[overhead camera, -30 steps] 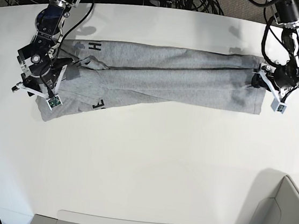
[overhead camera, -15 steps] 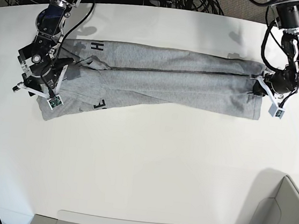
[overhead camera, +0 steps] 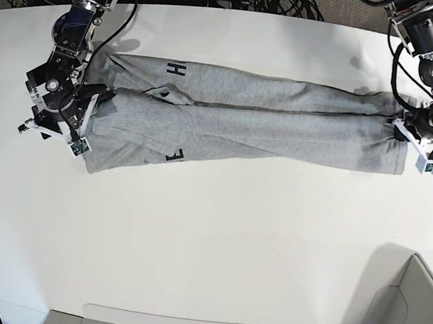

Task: Fold the T-shirt properly
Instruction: 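Carry the strip end in the left gripper toward the right gripper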

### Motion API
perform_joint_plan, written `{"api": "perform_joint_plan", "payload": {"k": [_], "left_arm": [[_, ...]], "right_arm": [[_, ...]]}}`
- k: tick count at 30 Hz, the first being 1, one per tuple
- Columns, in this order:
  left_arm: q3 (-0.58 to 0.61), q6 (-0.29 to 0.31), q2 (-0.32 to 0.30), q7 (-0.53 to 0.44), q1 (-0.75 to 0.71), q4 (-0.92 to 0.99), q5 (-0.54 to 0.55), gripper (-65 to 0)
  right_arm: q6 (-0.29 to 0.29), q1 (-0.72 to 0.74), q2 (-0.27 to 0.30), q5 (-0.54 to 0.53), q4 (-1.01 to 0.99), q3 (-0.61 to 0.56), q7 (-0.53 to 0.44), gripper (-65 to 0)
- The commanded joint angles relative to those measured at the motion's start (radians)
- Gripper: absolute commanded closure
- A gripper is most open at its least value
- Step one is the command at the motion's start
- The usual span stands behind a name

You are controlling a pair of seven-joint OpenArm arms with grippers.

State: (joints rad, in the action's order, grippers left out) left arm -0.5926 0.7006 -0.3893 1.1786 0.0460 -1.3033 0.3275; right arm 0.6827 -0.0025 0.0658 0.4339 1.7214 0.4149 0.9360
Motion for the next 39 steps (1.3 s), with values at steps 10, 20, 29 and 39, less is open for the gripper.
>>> {"api": "perform_joint_plan", "payload": {"k": [10, 20, 29, 39], "left_arm": [[-0.01, -0.002, -0.049, 0.111, 0.05, -0.144, -0.015, 0.0], [0.043, -0.002, 0.103, 0.218, 0.012, -0.506, -0.015, 0.0], [0.161, -0.002, 0.254, 0.218, -0.051, -0.672, -0.015, 0.0], [0.425, -0.002, 0.335, 0.218, -0.061, -0.686, -0.014, 0.0]], "right_arm": [[0.015, 0.025, 0.009, 0.001, 0.016, 0.0, -0.008, -26.9], [0.015, 0.031, 0.009, -0.002, 0.013, 0.0, -0.008, -26.9], [0.015, 0.035, 0.009, -0.002, 0.013, 0.0, -0.008, -26.9], [0.015, 0.032, 0.009, -0.002, 0.012, 0.0, -0.008, -26.9]]}}
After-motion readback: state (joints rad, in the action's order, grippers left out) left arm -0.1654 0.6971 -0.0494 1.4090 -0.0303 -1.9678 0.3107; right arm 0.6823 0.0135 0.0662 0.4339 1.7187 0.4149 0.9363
